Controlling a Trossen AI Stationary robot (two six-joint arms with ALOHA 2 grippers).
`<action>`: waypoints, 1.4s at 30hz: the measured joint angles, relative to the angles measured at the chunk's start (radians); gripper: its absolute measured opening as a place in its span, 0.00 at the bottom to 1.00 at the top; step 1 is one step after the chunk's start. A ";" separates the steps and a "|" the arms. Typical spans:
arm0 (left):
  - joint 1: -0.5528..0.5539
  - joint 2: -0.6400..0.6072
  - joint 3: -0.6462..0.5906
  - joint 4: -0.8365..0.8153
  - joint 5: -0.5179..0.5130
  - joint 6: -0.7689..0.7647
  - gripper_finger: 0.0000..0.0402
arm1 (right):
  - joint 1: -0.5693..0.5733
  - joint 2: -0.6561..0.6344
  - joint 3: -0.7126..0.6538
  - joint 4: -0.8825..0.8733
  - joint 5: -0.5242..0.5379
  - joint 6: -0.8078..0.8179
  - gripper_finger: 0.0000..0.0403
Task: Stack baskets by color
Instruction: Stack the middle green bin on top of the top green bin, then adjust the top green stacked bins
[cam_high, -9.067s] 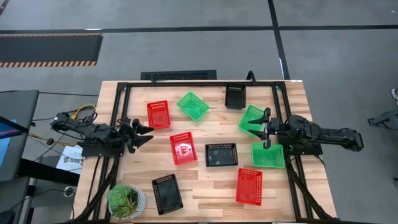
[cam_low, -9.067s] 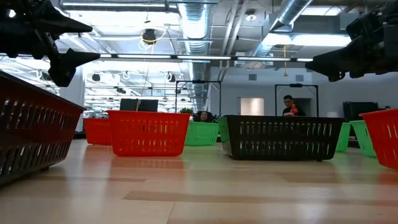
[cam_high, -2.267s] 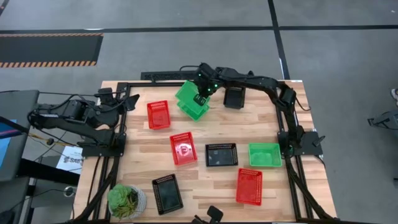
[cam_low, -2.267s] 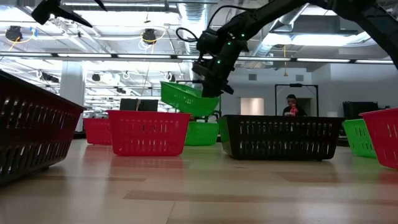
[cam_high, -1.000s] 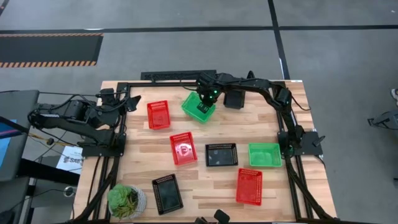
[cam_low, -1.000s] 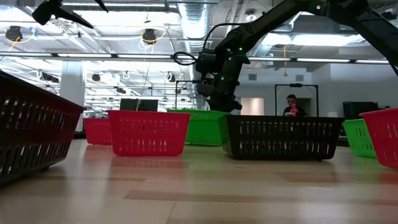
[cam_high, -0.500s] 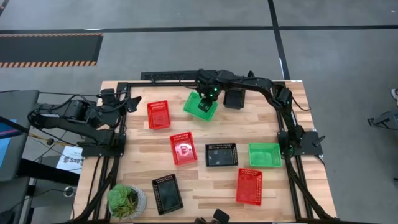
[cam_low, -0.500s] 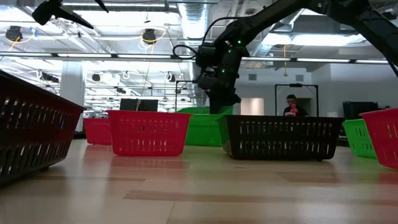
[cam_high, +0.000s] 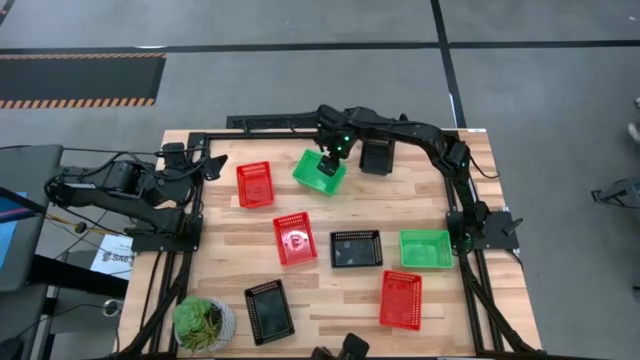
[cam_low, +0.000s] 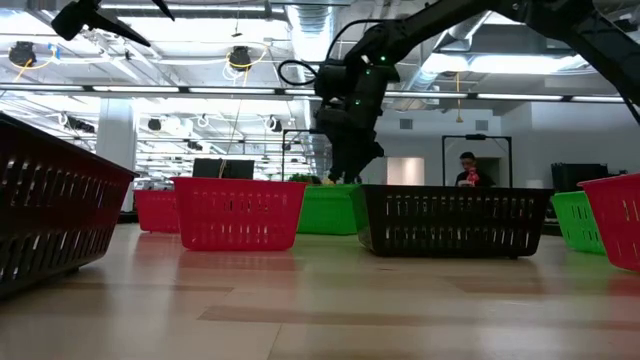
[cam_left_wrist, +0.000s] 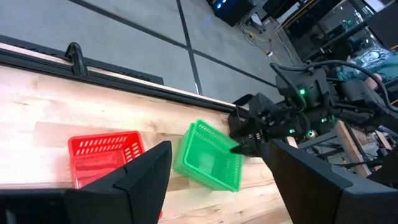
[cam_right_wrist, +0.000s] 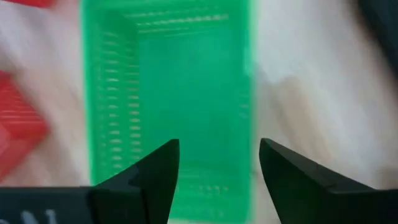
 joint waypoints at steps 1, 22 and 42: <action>0.000 0.000 0.000 0.000 0.000 0.000 0.64 | -0.001 -0.001 0.004 -0.013 0.039 -0.005 0.61; 0.000 0.000 0.000 0.000 0.006 0.000 0.64 | 0.005 0.008 -0.017 0.008 0.116 -0.088 0.60; 0.000 0.000 0.000 0.000 0.004 -0.006 0.64 | -0.003 0.008 -0.160 0.111 0.109 0.024 0.40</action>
